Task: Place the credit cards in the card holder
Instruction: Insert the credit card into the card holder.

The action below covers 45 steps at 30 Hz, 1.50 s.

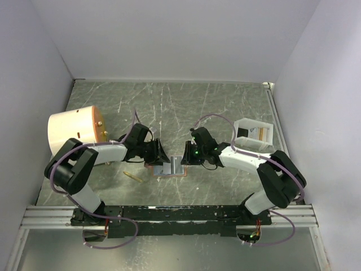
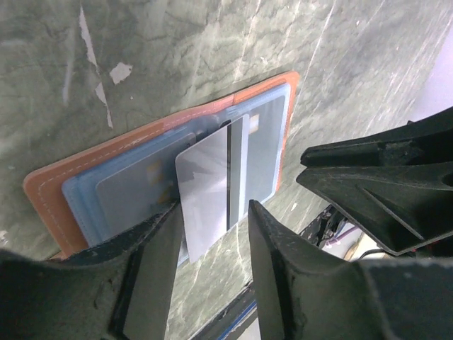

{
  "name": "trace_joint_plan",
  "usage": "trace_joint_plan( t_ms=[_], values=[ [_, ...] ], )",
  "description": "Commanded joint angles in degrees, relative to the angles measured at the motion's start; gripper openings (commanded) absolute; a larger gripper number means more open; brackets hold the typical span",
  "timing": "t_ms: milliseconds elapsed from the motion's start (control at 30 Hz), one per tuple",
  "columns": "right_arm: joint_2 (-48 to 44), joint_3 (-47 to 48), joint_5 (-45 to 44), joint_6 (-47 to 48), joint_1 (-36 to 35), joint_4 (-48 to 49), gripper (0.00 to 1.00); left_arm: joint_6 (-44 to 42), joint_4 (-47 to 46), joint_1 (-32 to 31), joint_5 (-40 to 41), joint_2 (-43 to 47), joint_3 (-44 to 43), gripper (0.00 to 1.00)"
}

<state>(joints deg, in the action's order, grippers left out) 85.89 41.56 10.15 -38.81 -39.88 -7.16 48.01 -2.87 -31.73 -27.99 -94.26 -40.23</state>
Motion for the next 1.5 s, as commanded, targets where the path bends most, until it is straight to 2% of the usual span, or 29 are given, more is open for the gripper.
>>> trace_joint_plan(
  t_ms=[0, 367, 667, 833, 1467],
  values=[
    [-1.7, 0.5, -1.0, 0.0, -0.4, -1.7, 0.23, -0.9, 5.2, -0.2, 4.2, 1.8, -1.4, 0.55],
    [0.2, -0.3, -1.4, 0.4, -0.2, -0.9, 0.26, -0.5, 5.5, -0.5, 4.2, 2.0, -1.8, 0.57],
    [2.2, -1.1, 0.2, 0.0, -0.3, 1.6, 0.23, 1.3, 2.6, -1.3, 3.4, -0.2, -0.2, 0.54],
    [2.9, -1.6, 0.4, -0.4, -0.3, 2.7, 0.22, 1.8, 1.5, -1.8, 2.3, -1.3, -0.9, 0.49],
    [3.7, -3.2, 2.6, -1.1, -0.4, 5.7, 0.22, 3.2, -2.4, -3.9, -0.1, -5.5, -4.4, 0.47]
  ],
)
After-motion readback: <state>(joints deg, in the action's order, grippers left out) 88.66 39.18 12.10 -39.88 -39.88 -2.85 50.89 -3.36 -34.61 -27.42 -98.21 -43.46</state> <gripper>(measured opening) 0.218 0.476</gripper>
